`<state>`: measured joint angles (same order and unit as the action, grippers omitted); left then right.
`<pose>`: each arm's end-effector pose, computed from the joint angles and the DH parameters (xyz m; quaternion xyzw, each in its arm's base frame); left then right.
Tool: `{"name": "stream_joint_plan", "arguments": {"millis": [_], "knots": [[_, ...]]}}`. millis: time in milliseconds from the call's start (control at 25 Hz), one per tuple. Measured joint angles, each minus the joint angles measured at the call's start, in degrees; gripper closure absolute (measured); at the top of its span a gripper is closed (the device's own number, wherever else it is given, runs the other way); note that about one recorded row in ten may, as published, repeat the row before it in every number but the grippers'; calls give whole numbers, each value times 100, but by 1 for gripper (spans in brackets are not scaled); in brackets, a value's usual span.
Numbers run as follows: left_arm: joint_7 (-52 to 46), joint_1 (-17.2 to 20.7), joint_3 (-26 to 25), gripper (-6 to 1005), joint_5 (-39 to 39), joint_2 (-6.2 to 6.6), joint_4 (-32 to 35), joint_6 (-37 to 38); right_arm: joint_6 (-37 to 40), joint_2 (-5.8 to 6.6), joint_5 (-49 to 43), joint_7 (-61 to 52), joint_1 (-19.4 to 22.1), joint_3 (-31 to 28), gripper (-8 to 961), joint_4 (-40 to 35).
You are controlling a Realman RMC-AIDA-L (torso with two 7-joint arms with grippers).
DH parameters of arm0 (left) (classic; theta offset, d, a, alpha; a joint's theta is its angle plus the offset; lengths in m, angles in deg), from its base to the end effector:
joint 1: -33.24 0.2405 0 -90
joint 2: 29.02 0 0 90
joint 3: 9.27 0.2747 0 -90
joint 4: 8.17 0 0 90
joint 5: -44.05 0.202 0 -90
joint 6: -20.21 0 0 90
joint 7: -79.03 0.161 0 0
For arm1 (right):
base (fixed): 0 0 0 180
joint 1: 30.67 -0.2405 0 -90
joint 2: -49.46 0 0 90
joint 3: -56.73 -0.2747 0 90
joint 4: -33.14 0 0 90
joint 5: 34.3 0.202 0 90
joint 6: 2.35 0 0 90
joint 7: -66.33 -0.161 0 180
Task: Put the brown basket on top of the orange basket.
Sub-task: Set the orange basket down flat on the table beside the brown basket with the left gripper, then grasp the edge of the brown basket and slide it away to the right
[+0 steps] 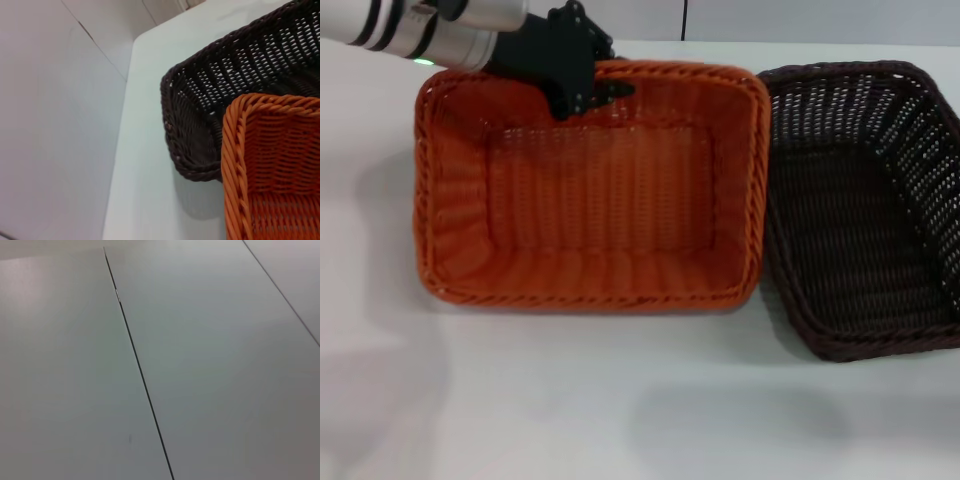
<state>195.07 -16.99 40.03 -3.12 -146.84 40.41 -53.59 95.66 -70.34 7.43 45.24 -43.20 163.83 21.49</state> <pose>-0.1651 0.4509 -0.0101 -0.9624 0.1770 0.0146 0.2053 0.3503 0.2594 0.0776 -0.4654 0.1667 0.4944 0.7149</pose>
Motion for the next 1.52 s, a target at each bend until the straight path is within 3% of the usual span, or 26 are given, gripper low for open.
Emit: {"name": "stream_joint_plan", "arguments": {"millis": [360, 600, 800, 920, 1000, 1080, 1120, 1160, 1200, 1240, 1280, 1320, 1360, 1440, 1520], "knots": [[-19, -77, 377, 786, -167, -56, -211, 746, 15, 10, 1, 0, 1, 63, 239, -4], [-17, -77, 515, 602, -171, -67, -140, 926, 81, 9, 1, 0, -1, 78, 239, -4], [-30, -38, 590, 374, -124, -59, 236, 1173, 89, 9, 1, 0, -29, 125, 240, -4], [-22, 123, 605, 372, -217, -65, 664, 1705, 90, 9, 1, 0, -31, 152, 240, -4], [81, 408, 878, 371, -551, -89, 994, 2562, 91, 7, 1, 0, -28, 154, 240, -20], [81, 408, 878, 370, -551, -89, 994, 2562, 96, 6, 1, 0, -2, 154, 240, -60], [207, 629, 1217, 369, -875, -83, 1158, 3285, 98, 6, 1, 0, 9, 154, 240, -73], [207, 629, 1217, 369, -875, -83, 1158, 3285, 99, 9, 1, 0, 7, 154, 240, -77], [609, 1041, 2317, 369, -1653, -40, 1370, 5934, 99, 11, 1, 0, -3, 153, 240, -79], [623, 1076, 2587, 369, -1690, -26, 1375, 7184, 98, 20, 1, 0, -40, 153, 240, -90], [623, 1076, 2587, 369, -1690, -26, 1375, 7184, 98, 20, 1, 0, -40, 153, 240, -90], [318, 1093, 2793, 369, -1407, -12, 1372, 8520, 91, 32, 1, 0, -71, 145, 240, -103], [-32, 1124, 2911, 369, -1102, -9, 1369, 9004, 76, 43, 2, 0, -114, 125, 240, -117], [-257, 1159, 2994, 369, -907, -10, 1359, 9272, 74, 47, 2, 0, -138, 115, 239, -118], [-1276, 1349, 3285, 369, -51, -14, 1292, 10343, 71, 50, 1, 0, -179, 113, 239, -118]]}}
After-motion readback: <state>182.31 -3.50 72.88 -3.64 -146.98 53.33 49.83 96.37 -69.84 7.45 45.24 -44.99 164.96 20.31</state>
